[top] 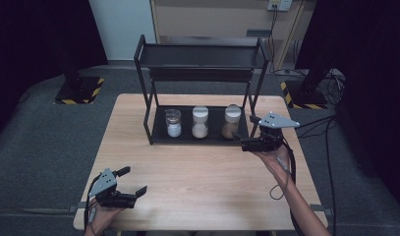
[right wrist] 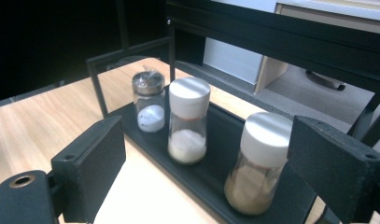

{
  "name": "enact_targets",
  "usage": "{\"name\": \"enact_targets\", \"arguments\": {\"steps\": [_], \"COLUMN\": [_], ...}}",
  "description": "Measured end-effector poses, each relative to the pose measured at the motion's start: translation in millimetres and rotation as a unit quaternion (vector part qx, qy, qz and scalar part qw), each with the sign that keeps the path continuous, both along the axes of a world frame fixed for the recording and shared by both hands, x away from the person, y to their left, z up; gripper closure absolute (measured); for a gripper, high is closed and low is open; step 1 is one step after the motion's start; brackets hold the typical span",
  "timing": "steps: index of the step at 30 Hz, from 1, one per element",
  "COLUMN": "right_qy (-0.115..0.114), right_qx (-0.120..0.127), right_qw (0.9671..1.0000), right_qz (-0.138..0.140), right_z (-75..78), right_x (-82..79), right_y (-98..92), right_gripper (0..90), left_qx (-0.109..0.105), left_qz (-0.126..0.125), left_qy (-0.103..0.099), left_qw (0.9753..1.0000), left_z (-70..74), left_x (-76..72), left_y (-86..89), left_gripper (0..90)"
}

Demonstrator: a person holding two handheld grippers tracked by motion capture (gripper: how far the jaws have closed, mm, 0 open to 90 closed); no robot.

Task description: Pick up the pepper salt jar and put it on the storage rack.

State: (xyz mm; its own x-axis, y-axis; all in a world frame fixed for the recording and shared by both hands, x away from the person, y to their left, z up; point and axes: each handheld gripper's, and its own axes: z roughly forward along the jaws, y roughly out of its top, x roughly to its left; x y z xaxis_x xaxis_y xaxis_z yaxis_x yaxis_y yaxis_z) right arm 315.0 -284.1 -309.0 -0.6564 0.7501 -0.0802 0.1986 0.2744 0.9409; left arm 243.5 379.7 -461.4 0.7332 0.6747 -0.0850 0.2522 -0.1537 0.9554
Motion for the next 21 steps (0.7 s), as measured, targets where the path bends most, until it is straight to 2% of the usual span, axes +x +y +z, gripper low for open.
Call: {"name": "enact_targets", "arguments": {"steps": [13,21], "right_qy": [0.004,-0.003], "right_qx": [0.005,0.011], "right_qw": [1.0,0.9999], "right_qz": [-0.001,-0.005], "right_z": [-20.0,-28.9], "right_x": [-41.3,-62.5], "right_y": [-24.5,-38.9], "right_gripper": [10.7,10.3], "left_qx": [0.0,0.004], "left_qz": [-0.003,-0.005], "left_qy": [-0.001,-0.002], "left_qw": [1.0,1.0], "left_z": [0.1,0.7], "left_x": [-0.9,-1.1], "left_y": [0.2,0.0], "left_gripper": [1.0,1.0]}}
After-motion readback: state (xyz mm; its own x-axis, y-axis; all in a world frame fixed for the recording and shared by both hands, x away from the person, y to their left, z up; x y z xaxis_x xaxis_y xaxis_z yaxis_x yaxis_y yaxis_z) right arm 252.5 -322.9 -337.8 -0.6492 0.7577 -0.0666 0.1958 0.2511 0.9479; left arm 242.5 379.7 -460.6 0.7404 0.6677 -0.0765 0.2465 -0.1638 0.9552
